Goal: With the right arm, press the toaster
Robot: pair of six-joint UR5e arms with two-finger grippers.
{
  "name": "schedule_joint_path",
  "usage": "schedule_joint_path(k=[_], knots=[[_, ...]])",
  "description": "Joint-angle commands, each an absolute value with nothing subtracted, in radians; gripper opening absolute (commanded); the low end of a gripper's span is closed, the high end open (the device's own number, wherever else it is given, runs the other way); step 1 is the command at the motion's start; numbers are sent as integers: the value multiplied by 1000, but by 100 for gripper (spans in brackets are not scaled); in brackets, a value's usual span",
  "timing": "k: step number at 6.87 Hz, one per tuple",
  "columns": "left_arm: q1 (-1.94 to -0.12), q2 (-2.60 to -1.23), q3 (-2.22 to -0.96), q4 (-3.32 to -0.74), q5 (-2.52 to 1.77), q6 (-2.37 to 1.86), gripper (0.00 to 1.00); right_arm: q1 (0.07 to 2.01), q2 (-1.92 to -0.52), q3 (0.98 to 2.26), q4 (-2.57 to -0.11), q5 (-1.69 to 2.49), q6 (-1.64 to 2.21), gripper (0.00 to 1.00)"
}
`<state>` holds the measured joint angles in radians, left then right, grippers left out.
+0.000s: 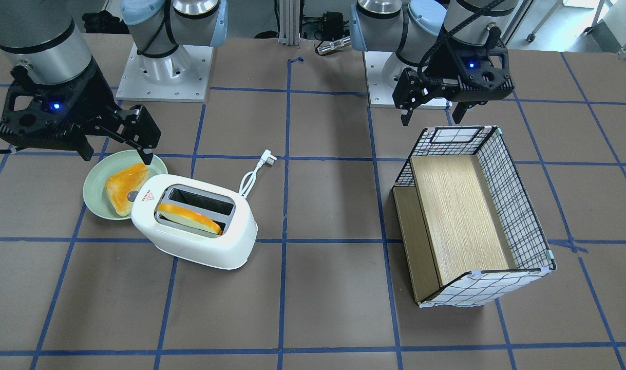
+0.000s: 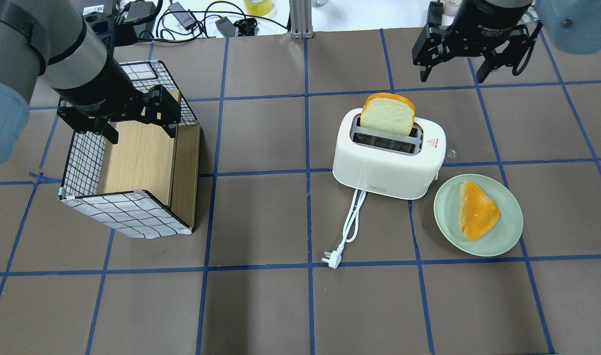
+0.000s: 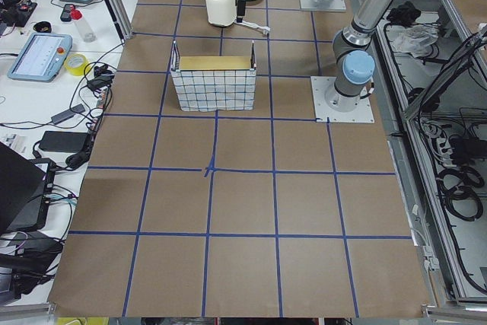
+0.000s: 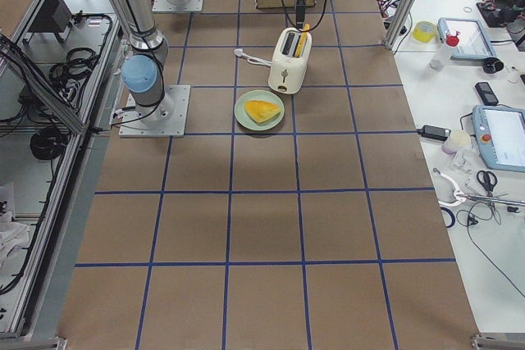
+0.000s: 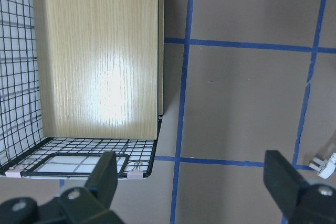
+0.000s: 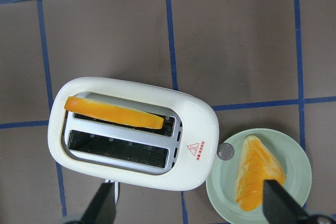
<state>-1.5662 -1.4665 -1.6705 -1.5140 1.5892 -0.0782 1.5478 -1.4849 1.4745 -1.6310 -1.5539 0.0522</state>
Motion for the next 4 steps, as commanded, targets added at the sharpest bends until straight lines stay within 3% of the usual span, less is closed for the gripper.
schedule_joint_path(k=[1,3,4], knots=[[-1566,-1466,-1671,-1514,1589,-78,100,1539,-1476,1479,-1637,-1555,22,100],[-1566,-1467,-1671,-1514,1588,-78,100,1461,-1471,1488,-1649,-1545,-147,99],[-1566,-1466,-1671,-1514,1589,-78,100,1387,-1463,1505,-1640,-1536,-226,92]])
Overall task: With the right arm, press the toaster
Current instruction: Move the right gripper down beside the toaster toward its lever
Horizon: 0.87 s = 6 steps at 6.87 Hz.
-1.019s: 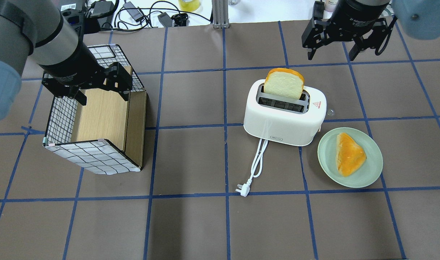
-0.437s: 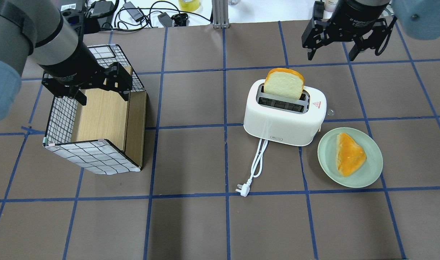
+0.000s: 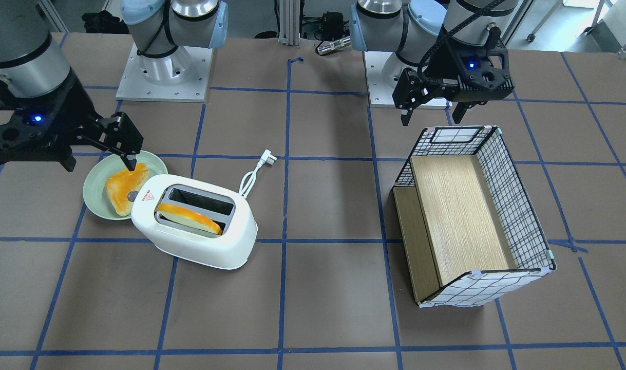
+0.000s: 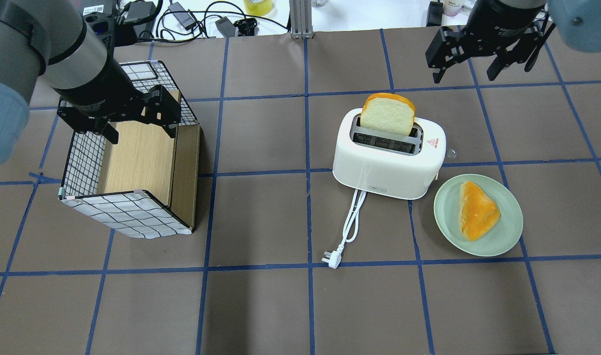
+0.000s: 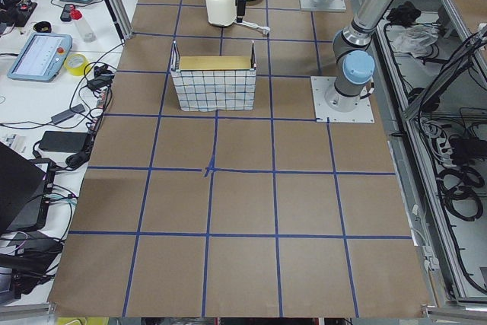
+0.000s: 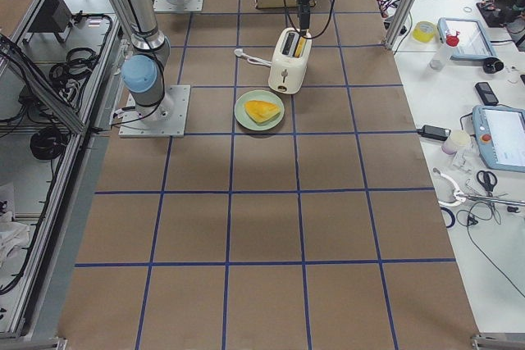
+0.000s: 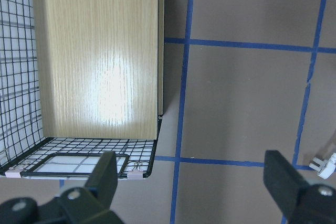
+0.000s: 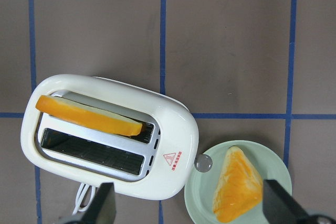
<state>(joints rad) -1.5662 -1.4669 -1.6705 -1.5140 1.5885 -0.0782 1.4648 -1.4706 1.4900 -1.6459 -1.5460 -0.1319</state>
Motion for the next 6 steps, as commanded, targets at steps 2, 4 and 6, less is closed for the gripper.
schedule_joint_path(k=[2,4,6], knots=[[-1566,-1466,-1671,-1514,1589,-78,100,1326,-1456,1564,-1649,-1522,-270,55],[-1566,-1467,-1671,-1514,1589,-78,100,1324,-1456,1618,-1649,-1439,-268,23],[-1566,-1466,-1671,-1514,1589,-78,100,1315,-1447,1664,-1649,-1349,-273,7]])
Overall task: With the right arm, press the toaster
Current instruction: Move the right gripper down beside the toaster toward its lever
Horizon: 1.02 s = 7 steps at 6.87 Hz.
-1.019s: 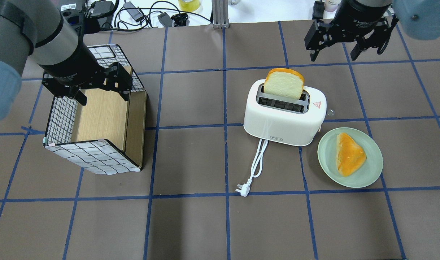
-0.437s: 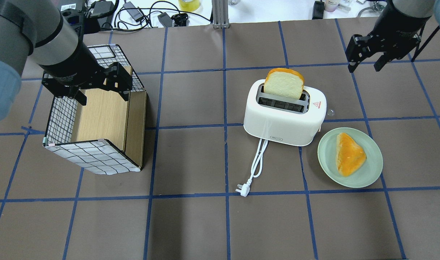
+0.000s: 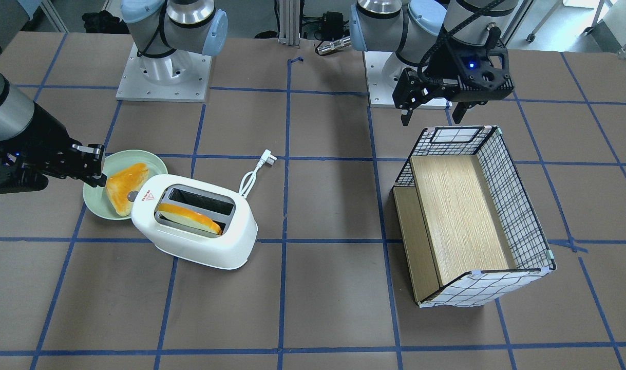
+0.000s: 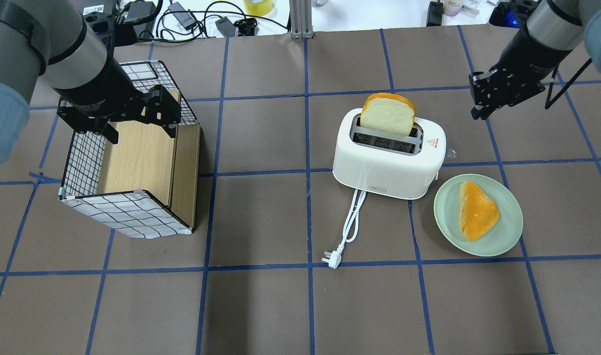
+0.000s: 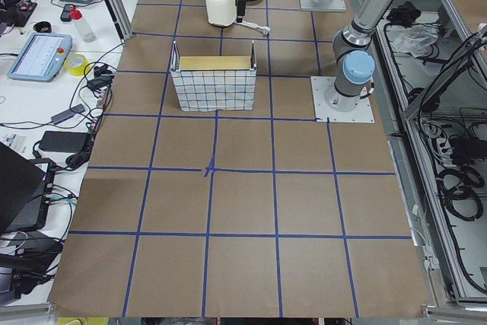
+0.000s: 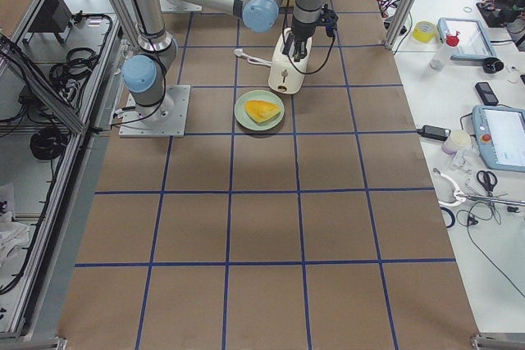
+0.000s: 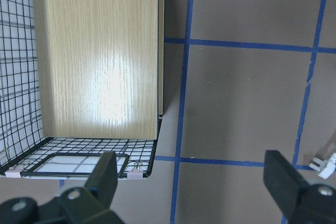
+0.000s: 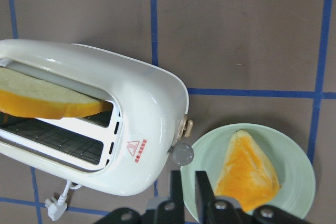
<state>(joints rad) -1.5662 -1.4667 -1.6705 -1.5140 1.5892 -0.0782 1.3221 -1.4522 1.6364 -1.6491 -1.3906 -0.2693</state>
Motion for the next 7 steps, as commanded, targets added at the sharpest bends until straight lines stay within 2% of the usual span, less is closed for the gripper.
schedule_joint_path(k=[1,2,7], knots=[[-1566,-1466,-1671,-1514,1589,-78,100,1302,-1445,1678,-1648,-1348,-291,3],[-1566,-1466,-1671,-1514,1589,-78,100,1292,-1437,1686,-1643,-1348,-313,0],[-1566,-1466,-1671,-1514,1589,-78,100,1264,-1417,1729,-1644,-1263,-400,0]])
